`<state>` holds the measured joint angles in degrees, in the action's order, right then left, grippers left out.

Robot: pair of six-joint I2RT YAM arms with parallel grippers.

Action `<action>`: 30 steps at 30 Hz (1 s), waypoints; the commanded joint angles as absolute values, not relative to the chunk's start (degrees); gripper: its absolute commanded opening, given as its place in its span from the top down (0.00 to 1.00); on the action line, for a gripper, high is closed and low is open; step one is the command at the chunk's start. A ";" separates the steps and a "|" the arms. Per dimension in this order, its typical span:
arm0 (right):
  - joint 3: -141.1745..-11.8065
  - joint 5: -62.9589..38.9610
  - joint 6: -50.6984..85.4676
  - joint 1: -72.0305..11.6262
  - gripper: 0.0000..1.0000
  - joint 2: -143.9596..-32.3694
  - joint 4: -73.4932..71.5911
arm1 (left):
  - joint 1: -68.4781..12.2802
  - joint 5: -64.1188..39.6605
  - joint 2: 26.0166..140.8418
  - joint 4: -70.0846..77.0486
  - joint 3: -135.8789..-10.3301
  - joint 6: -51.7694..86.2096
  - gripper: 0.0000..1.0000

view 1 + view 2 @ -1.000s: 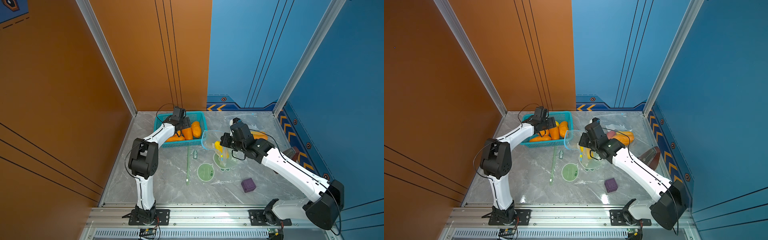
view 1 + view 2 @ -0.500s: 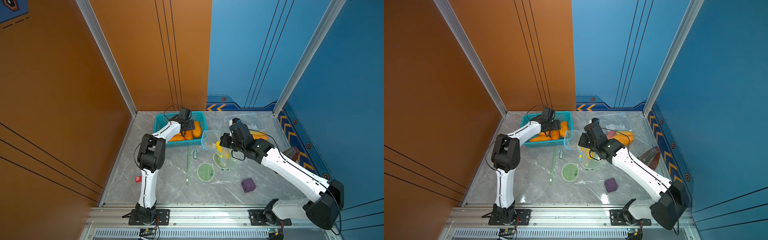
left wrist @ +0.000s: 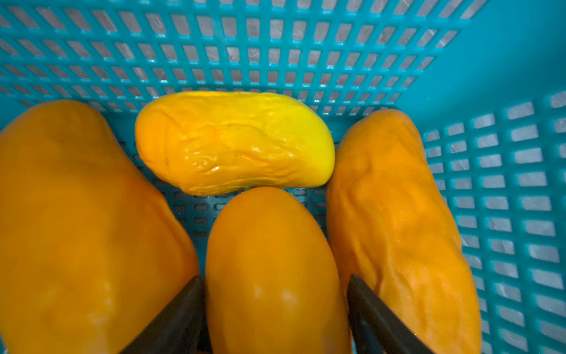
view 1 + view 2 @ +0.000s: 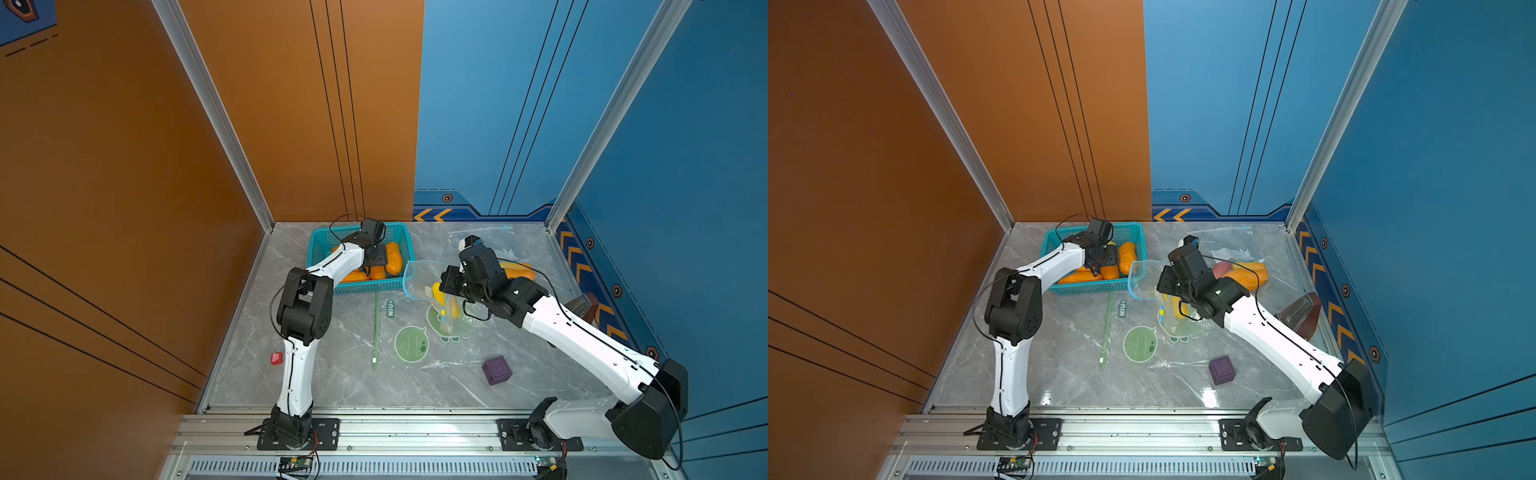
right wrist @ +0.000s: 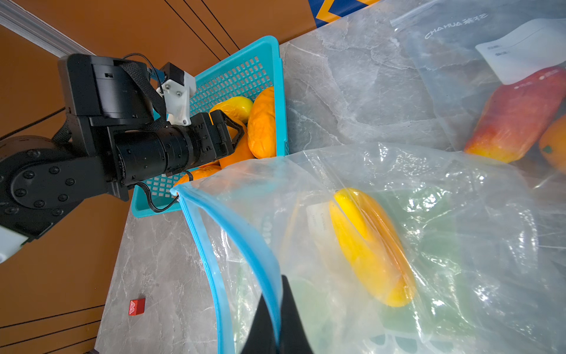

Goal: Place the mango in a zip-top bag and seal the zipper
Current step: Pick up the mango from the basket.

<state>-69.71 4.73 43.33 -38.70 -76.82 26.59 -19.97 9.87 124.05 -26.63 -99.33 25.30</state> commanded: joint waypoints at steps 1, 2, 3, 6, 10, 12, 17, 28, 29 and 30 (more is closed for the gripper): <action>-70.23 6.51 42.54 -39.20 1.00 -76.12 28.13 | -20.48 10.36 126.07 -28.65 -100.45 25.62 0.29; -70.25 6.56 42.54 -39.20 1.00 -76.05 28.13 | -20.47 10.26 126.28 -28.67 -100.54 25.72 0.31; -70.18 6.55 42.54 -39.20 1.00 -76.07 28.13 | -20.48 10.27 126.45 -28.64 -100.68 25.84 0.35; -70.16 6.61 42.53 -39.20 1.00 -75.87 28.13 | -20.47 10.37 126.66 -28.65 -101.12 26.15 0.45; -70.14 6.69 42.42 -39.28 1.00 -75.77 28.19 | -20.46 11.26 126.06 -28.68 -101.55 26.37 0.57; -70.13 6.82 42.31 -39.24 1.00 -75.74 28.16 | -20.39 11.67 125.24 -28.54 -101.77 26.32 0.63; -69.74 7.20 42.26 -39.26 1.00 -75.50 28.13 | -20.39 14.31 121.75 -28.48 -101.86 26.03 0.90; -69.30 8.28 41.88 -39.19 1.00 -75.09 28.13 | -22.11 18.48 111.38 -28.22 -100.98 24.65 1.00; -69.24 8.35 41.81 -39.17 1.00 -75.10 28.14 | -22.60 18.93 110.09 -28.21 -100.50 24.45 1.00; -69.26 8.29 41.84 -39.11 1.00 -75.07 28.13 | -23.02 19.21 108.71 -28.23 -99.93 24.37 1.00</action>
<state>-69.69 6.26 43.29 -39.00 -76.77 26.59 -21.50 16.56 113.10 -27.70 -100.20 25.47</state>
